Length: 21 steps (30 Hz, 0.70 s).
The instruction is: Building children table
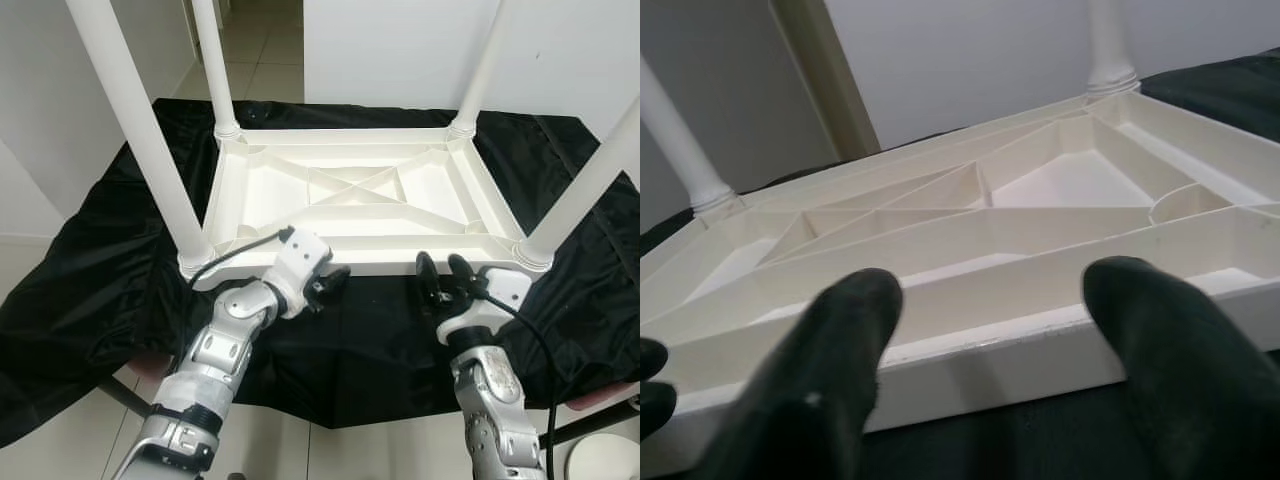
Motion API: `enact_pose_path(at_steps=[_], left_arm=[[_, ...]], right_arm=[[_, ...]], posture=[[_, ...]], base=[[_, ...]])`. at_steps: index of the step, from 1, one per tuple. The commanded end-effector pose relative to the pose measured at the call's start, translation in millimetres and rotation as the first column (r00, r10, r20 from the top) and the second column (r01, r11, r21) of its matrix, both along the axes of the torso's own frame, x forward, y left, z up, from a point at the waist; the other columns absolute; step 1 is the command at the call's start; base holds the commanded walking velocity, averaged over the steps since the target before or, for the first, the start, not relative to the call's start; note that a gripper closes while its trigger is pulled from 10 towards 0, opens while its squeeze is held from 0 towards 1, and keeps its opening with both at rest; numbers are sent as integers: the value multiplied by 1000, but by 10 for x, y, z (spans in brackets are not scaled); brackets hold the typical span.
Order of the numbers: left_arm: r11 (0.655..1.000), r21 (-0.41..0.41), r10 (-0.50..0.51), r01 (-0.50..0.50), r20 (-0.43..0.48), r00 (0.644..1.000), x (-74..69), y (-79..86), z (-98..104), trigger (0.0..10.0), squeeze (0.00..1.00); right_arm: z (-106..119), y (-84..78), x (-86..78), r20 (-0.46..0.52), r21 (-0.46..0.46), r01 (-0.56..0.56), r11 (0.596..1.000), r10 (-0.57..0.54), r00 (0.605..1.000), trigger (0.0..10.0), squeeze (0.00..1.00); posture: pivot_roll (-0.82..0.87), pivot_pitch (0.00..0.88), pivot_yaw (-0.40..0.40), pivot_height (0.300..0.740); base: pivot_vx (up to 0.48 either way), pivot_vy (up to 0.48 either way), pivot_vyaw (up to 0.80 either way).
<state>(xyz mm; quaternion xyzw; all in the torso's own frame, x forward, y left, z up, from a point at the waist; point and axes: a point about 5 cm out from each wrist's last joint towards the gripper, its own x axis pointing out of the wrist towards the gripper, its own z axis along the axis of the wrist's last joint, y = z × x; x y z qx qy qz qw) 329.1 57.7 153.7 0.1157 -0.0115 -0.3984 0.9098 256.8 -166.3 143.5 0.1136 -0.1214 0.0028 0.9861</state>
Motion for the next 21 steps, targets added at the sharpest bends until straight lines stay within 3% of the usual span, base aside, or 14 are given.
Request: enact_pose_path(at_steps=[1, 3, 4, 16, 21], left_arm=[[991, -3, 134, -134, 28, 991, 75, 47, -8, 10000, 0], [991, -3, 134, -134, 28, 991, 75, 47, -8, 10000, 0], [991, 1, 135, -135, 32, 990, 94, 39, 1, 10000, 0], [987, 140, 77, -77, 7, 997, 166, 26, -88, 10000, 0], [965, 247, 106, -94, -37, 994, 223, 71, -225, 10000, 0]], right_arm=[[13, 11, -33, 1, -9, 23, 1000, -23, 1000, 10000, 1000], [13, 11, -33, 1, -9, 23, 1000, -23, 1000, 10000, 1000], [4, 6, -46, -6, -7, 40, 999, -40, 999, 10000, 0], [-56, -59, -151, -40, -12, 100, 995, -100, 994, 10000, 0], [-73, -63, -188, -50, -14, 114, 993, -115, 992, 10000, 0]], posture=[[-44, 67, 34, 740], [-44, 67, 34, 740], [-47, 65, 35, 740], [-70, 60, 53, 740], [-79, 57, 60, 740]], base=[[0, 0, 0], [0, 0, 0], [0, 0, 0], [0, 0, 0], [0, 0, 0]])
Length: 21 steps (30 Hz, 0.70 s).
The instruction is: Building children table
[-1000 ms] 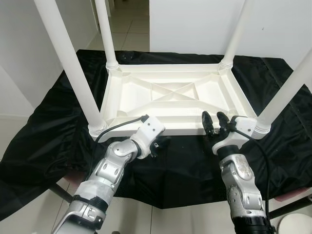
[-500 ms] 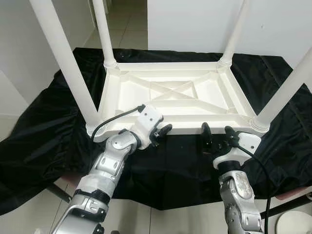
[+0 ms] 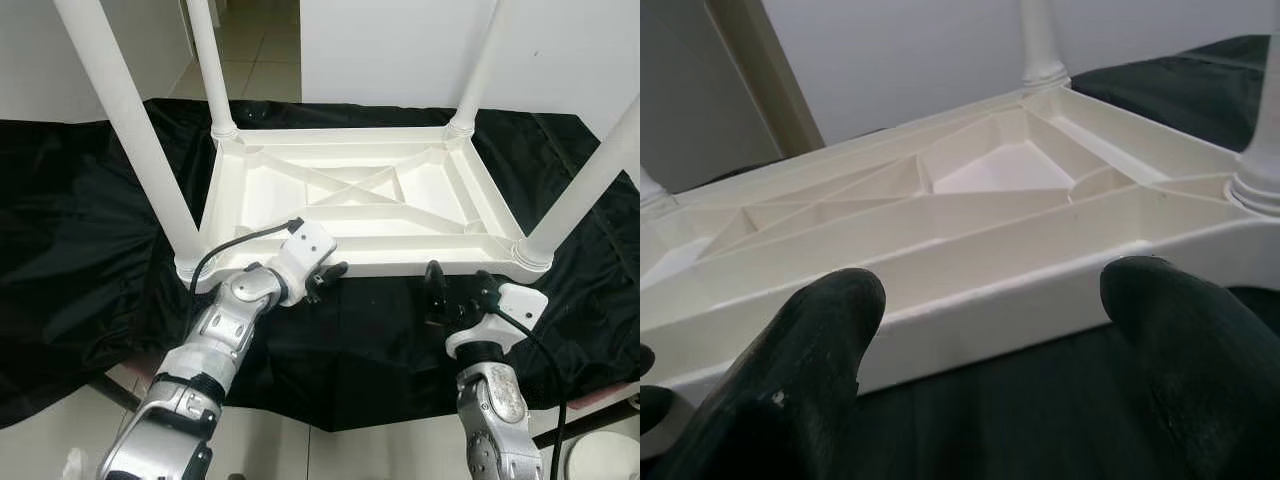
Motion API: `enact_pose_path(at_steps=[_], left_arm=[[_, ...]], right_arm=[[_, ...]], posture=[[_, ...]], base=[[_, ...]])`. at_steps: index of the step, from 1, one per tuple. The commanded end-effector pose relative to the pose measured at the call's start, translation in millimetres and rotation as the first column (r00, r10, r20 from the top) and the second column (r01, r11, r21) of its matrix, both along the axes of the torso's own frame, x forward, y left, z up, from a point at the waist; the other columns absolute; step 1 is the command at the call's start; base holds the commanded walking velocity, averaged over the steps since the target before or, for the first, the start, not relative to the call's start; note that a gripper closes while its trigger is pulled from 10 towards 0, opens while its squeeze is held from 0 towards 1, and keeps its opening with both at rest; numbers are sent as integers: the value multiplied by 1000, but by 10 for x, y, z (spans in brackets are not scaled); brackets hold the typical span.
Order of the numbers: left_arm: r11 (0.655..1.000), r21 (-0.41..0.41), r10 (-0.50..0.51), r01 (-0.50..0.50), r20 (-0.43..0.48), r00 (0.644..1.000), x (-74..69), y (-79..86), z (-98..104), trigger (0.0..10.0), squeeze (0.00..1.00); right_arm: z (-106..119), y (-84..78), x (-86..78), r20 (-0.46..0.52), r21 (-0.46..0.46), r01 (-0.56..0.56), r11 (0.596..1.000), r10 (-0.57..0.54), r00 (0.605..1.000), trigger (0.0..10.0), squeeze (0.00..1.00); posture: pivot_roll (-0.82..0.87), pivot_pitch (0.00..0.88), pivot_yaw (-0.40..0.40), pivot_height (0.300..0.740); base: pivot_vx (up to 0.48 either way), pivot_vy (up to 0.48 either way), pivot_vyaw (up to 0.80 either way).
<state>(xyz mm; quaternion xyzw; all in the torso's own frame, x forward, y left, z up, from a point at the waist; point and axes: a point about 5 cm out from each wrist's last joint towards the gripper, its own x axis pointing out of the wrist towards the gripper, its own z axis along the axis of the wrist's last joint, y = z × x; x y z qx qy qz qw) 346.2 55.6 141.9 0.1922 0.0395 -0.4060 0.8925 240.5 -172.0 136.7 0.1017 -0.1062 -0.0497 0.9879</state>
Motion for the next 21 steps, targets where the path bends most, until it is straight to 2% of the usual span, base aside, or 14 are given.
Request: enact_pose_path(at_steps=[1, 5, 7, 10, 12, 13, 16, 18, 20, 21], left_arm=[[991, 65, 115, -115, -2, 993, 52, 92, -107, 10000, 0], [983, 119, 139, -137, -13, 990, 110, 124, -133, 10000, 0], [983, 119, 139, -137, -13, 990, 110, 124, -133, 10000, 0], [973, 166, 162, -159, -1, 987, 179, 169, -115, 10000, 0], [960, 227, 163, -162, 15, 987, 226, 203, -114, 10000, 0], [960, 227, 163, -162, 15, 987, 226, 203, -114, 10000, 0], [939, 323, 141, -123, -33, 989, 252, 248, -176, 10000, 0], [931, 351, 130, -98, -68, 989, 241, 268, -223, 10000, 0], [935, 344, 125, -87, -90, 988, 237, 275, -238, 10000, 0], [939, 335, 121, -78, -110, 987, 232, 280, -248, 9098, 0]], right_arm=[[-5, -6, -24, -9, 0, 12, 1000, -12, 1000, 10000, 0], [-12, -6, -31, -15, 0, 21, 1000, -21, 1000, 10000, 0], [-12, -6, -31, -15, 0, 21, 1000, -21, 1000, 10000, 0], [-12, -6, -24, -18, -2, 25, 1000, -25, 1000, 10000, 0], [-11, -9, -13, -19, -4, 25, 1000, -25, 999, 10000, 0], [-11, -9, -13, -19, -4, 25, 1000, -25, 999, 10000, 0], [-9, -10, -5, -22, -11, 22, 1000, -22, 1000, 10000, 0], [-11, -9, -2, -24, -13, 21, 1000, -21, 999, 10000, 0], [-12, -9, -3, -26, -15, 22, 1000, -22, 999, 10000, 0], [-15, -10, -5, -28, -16, 22, 1000, -23, 999, 10000, 0]], posture=[[-79, 57, 60, 740], [-87, 54, 71, 740], [-87, 54, 71, 740], [-87, 53, 72, 740], [-88, 52, 74, 740], [-88, 52, 74, 740], [-89, 50, 76, 740], [-90, 50, 77, 740], [-93, 49, 80, 740], [-94, 50, 81, 740]], base=[[0, 0, 0], [0, 0, 0], [0, 0, 0], [0, 0, 0], [0, 0, 0], [0, 0, 0], [0, 0, 0], [0, 0, 0], [0, 0, 0], [0, 0, 0]])
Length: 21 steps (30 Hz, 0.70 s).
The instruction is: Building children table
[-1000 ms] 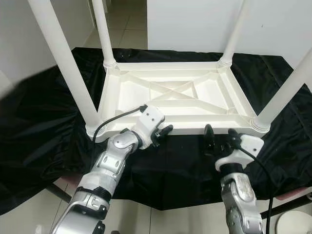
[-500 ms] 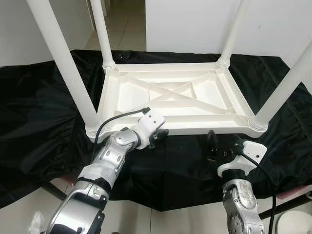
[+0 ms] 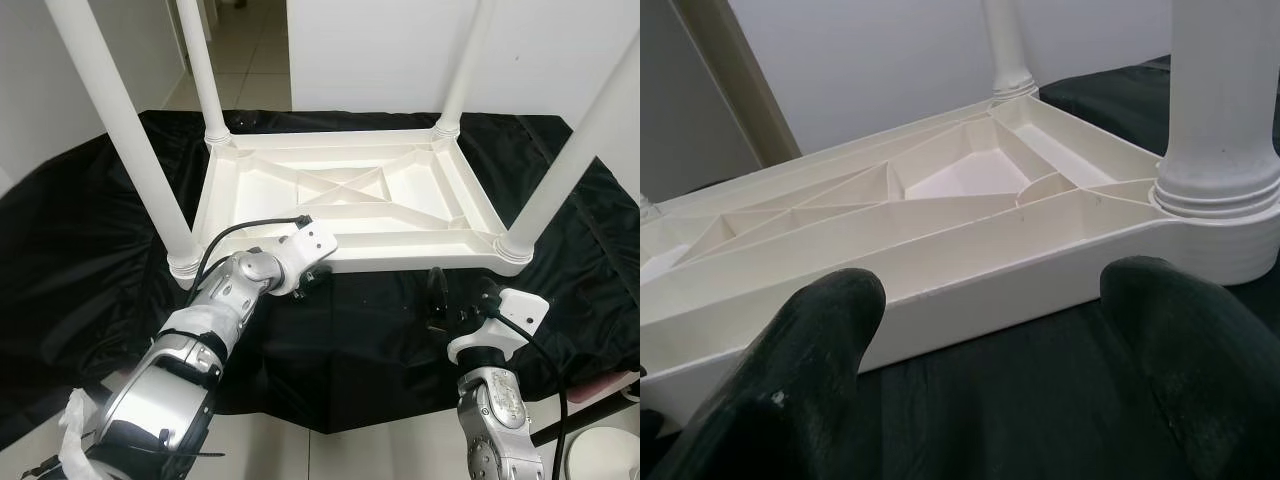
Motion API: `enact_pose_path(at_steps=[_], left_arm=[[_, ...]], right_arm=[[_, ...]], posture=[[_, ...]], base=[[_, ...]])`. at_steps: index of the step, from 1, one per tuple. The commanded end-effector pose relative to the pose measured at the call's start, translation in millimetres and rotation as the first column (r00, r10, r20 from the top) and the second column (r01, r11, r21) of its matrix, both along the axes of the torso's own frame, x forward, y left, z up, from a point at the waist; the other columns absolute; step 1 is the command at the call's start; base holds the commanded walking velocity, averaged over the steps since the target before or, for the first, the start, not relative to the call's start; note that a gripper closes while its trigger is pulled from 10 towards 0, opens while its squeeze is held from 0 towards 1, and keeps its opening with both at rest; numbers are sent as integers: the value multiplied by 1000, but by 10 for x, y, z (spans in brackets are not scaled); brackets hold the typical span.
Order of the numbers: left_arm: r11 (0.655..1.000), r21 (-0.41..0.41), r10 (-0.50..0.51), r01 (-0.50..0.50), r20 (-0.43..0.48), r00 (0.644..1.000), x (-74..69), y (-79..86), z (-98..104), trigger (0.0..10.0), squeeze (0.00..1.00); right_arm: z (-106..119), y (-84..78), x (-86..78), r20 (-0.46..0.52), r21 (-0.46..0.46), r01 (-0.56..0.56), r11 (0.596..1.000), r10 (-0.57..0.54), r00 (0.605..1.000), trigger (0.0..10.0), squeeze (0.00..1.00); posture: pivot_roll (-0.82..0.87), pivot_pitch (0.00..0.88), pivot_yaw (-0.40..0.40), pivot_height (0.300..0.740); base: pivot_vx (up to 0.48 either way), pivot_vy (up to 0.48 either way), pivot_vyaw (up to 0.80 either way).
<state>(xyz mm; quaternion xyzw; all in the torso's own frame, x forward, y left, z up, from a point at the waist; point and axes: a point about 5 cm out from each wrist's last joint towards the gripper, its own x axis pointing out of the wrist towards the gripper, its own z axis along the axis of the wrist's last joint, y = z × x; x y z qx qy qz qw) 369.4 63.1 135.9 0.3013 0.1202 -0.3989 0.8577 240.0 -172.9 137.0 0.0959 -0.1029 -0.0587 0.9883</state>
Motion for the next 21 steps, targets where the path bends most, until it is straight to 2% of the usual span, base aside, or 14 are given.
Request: enact_pose_path(at_steps=[1, 2, 4, 6, 7, 8, 9, 11, 12, 15, 16, 17, 18, 21], left_arm=[[993, 67, 103, -99, -57, 993, 1, 204, -187, 9098, 0], [994, 49, 102, -99, -70, 992, 0, 208, -187, 3961, 0], [994, 44, 104, -101, -69, 992, 1, 209, -183, 3961, 0], [995, 29, 102, -100, -74, 992, -4, 210, -186, 1333, 0], [995, 29, 102, -100, -74, 992, -4, 210, -186, 1333, 0], [994, 23, 108, -106, -79, 991, -4, 214, -193, 2157, 0], [994, 17, 109, -108, -79, 991, -7, 217, -196, 392, 0], [993, 12, 116, -116, -78, 990, -4, 220, -199, 667, 0], [992, 7, 123, -123, -79, 989, -5, 223, -204, 1333, 0], [992, 3, 127, -127, -81, 989, -7, 225, -209, 1490, 0], [990, 0, 137, -138, -81, 987, -12, 233, -220, 1882, 0], [990, 0, 137, -138, -81, 987, -12, 233, -220, 1882, 0], [988, -8, 151, -152, -84, 985, -20, 255, -232, 1294, 0], [985, -9, 173, -174, -85, 981, -27, 301, -251, 1176, 0]], right_arm=[[-18, -1, 0, -19, -7, 4, 1000, -4, 1000, 10000, 0], [-23, -9, -7, -22, -9, 8, 1000, -9, 1000, 10000, 0], [-26, -14, -11, -24, -11, 11, 1000, -11, 1000, 10000, 0], [-31, -23, -15, -27, -12, 16, 1000, -16, 1000, 10000, 0], [-31, -23, -15, -27, -12, 16, 1000, -16, 1000, 10000, 0], [-32, -25, -15, -28, -11, 17, 1000, -17, 999, 10000, 0], [-31, -23, -11, -29, -11, 17, 1000, -17, 999, 10000, 0], [-30, -19, -7, -30, -11, 15, 1000, -16, 999, 10000, 0], [-29, -14, -2, -30, -10, 13, 1000, -13, 999, 10000, 0], [-29, -8, 4, -31, -11, 10, 1000, -10, 999, 10000, 0], [-26, -2, 13, -32, -13, 4, 1000, -5, 999, 10000, 0], [-26, -2, 13, -32, -13, 4, 1000, -5, 999, 10000, 0], [-22, 2, 22, -32, -16, -2, 1000, 1, 999, 10000, 0], [-18, 2, 31, -33, -19, -7, 1000, 7, 999, 10000, 0]], posture=[[-94, 50, 81, 740], [-97, 51, 85, 740], [-97, 51, 85, 740], [-99, 51, 85, 740], [-99, 51, 85, 740], [-99, 54, 81, 740], [-99, 54, 81, 740], [-98, 54, 79, 740], [-94, 55, 74, 740], [-94, 55, 74, 740], [-89, 56, 65, 740], [-89, 56, 65, 740], [-88, 56, 59, 740], [-82, 56, 50, 740]], base=[[0, 0, 0], [0, 0, 0], [0, 0, 0], [0, 0, 0], [0, 0, 0], [0, 0, 0], [0, 0, 0], [0, 0, 0], [0, 0, 0], [0, 0, 0], [0, 0, 0], [0, 0, 0], [0, 0, 0], [0, 0, 0]])
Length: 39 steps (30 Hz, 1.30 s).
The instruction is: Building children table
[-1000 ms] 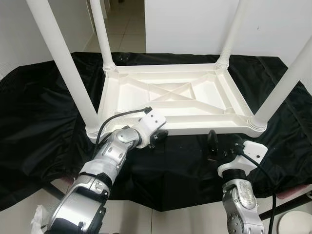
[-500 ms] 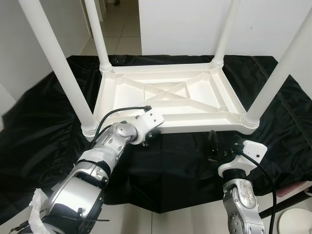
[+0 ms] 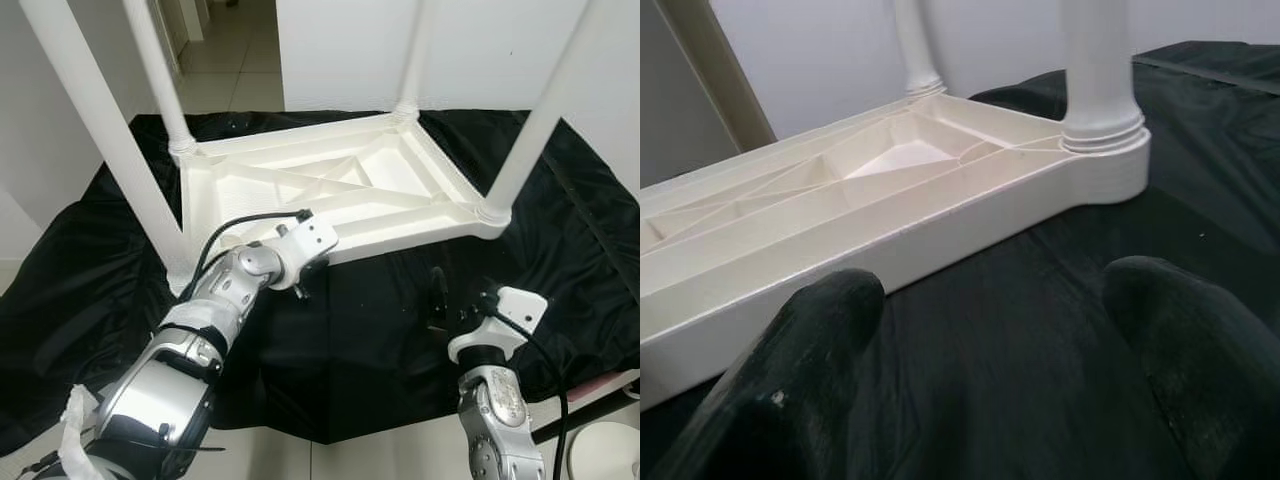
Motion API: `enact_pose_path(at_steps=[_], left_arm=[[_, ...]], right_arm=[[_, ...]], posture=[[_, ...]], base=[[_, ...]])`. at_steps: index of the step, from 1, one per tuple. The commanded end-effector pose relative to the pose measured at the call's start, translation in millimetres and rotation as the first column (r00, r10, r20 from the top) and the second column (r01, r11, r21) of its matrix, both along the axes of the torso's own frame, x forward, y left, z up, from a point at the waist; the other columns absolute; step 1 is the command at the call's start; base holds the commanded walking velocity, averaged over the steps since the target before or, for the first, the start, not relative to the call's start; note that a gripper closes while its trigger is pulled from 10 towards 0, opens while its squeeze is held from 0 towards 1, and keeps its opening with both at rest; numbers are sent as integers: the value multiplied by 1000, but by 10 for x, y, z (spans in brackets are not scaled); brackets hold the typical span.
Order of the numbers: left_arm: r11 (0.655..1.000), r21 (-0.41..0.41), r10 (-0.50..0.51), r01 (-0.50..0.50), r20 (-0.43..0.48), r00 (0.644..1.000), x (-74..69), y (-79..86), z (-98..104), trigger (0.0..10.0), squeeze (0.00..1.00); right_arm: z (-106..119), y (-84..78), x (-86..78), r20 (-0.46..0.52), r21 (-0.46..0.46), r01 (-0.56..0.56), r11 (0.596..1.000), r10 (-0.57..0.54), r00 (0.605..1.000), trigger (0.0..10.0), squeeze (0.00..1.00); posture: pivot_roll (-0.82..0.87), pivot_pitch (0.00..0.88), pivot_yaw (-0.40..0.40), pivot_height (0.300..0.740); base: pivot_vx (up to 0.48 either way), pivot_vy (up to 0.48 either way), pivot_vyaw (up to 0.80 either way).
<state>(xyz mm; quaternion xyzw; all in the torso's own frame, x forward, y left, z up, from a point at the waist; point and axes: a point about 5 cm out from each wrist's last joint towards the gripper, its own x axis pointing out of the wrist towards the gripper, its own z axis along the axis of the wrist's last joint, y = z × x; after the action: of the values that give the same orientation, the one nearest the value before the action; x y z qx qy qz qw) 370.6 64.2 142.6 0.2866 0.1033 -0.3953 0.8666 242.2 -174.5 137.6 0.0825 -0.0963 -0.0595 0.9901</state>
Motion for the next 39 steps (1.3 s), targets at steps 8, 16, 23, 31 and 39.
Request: enact_pose_path(at_steps=[8, 16, 23, 31, 39], left_arm=[[959, 33, 282, -280, -117, 952, -110, 588, -424, 0, 0], [947, 34, 321, -320, -119, 939, -144, 678, -436, 0, 0], [968, 0, 250, -251, -97, 963, -206, 509, -378, 10000, 0], [978, -185, 84, -95, -70, 994, -306, 319, -188, 10000, 1000], [935, -349, -19, 68, 141, 990, -556, 224, 108, 10000, 0]], right_arm=[[-20, 44, 60, -24, -3, -43, 999, 43, 999, 10000, 0], [-15, 70, 86, -25, -5, -62, 998, 62, 998, 10000, 0], [-20, 73, 98, -27, -9, -70, 997, 70, 997, 10000, 0], [-30, 76, 96, -30, -11, -77, 997, 76, 997, 10000, 0], [-50, 138, 126, -35, -11, -105, 994, 105, 994, 10000, 0]], posture=[[-64, 51, 29, 740], [-61, 48, 26, 740], [-61, 40, 23, 740], [-62, 35, 27, 740], [-38, 32, 21, 740]], base=[[0, 0, 0], [0, 0, 0], [0, 0, 0], [0, 0, 0], [0, 0, 0]])
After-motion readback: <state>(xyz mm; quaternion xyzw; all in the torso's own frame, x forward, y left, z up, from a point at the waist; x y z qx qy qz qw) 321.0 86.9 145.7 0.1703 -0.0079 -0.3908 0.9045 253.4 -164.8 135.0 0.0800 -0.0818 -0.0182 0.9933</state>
